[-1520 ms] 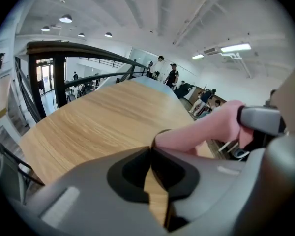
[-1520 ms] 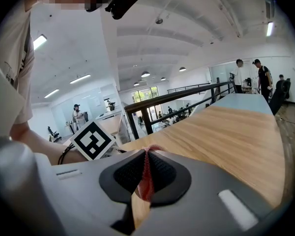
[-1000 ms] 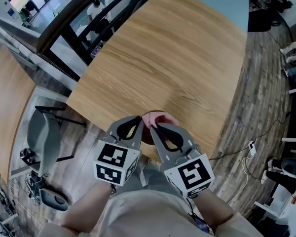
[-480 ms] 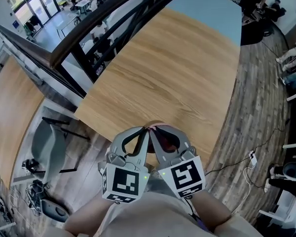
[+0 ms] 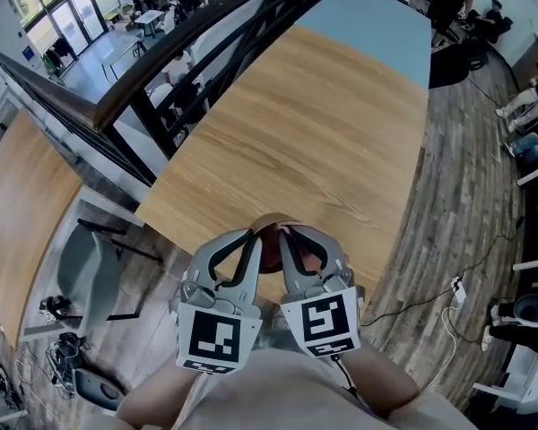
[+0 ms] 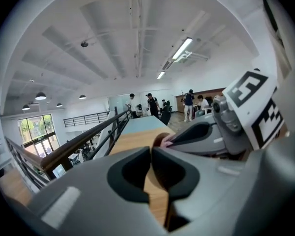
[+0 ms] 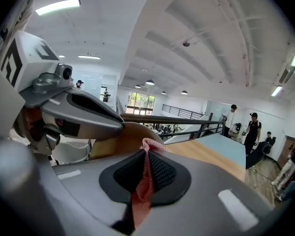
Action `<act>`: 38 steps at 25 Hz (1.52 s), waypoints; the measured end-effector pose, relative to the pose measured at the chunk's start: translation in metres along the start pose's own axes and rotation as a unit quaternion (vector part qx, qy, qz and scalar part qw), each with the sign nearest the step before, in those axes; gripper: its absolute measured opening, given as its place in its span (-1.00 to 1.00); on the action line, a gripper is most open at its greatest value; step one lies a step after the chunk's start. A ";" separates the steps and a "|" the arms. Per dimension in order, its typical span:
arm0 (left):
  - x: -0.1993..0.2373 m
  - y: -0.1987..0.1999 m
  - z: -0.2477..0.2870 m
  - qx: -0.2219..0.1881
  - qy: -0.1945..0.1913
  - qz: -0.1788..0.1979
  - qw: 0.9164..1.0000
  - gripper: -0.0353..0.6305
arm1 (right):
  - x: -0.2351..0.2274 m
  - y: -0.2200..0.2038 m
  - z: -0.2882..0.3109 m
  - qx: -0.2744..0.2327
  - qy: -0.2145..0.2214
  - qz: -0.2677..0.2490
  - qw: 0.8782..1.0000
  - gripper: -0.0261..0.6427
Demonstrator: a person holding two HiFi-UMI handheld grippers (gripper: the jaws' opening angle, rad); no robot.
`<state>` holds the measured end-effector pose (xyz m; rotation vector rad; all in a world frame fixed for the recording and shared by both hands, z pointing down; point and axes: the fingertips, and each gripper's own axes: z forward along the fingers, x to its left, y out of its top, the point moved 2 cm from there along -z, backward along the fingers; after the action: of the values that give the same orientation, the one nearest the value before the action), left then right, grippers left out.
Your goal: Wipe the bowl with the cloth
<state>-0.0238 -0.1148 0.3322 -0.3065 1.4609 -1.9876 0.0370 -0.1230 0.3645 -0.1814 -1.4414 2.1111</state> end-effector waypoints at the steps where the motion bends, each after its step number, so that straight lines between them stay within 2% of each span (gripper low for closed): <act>1: 0.000 0.003 -0.002 -0.005 0.003 -0.004 1.000 -0.85 | -0.001 -0.001 -0.002 0.002 -0.002 -0.001 1.000 -0.88; 7: 0.005 0.011 -0.015 -0.024 0.027 -0.036 0.999 -0.84 | 0.002 -0.009 -0.013 0.015 0.003 -0.005 1.000 -0.88; 15: -0.001 0.011 -0.027 -0.032 0.033 -0.062 0.997 -0.84 | 0.026 -0.014 -0.025 0.022 0.034 -0.013 0.999 -0.88; 20: -0.006 0.010 -0.036 -0.037 0.036 -0.063 0.997 -0.84 | 0.045 -0.010 -0.029 0.014 0.059 -0.012 0.998 -0.88; 26: -0.020 -0.001 -0.041 -0.025 0.015 -0.061 0.998 -0.84 | 0.066 0.003 -0.032 -0.024 0.112 -0.006 0.993 -0.88; 30: -0.023 -0.005 -0.047 -0.023 0.011 -0.075 0.997 -0.84 | 0.066 0.012 -0.033 -0.034 0.116 -0.029 0.992 -0.88; 38: -0.019 -0.007 -0.056 -0.019 0.022 -0.071 0.997 -0.84 | 0.054 0.031 -0.038 -0.069 0.092 -0.083 0.990 -0.88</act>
<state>-0.0422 -0.0588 0.3218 -0.3957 1.5430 -2.0930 -0.0041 -0.0719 0.3323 -0.2922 -1.4399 1.8131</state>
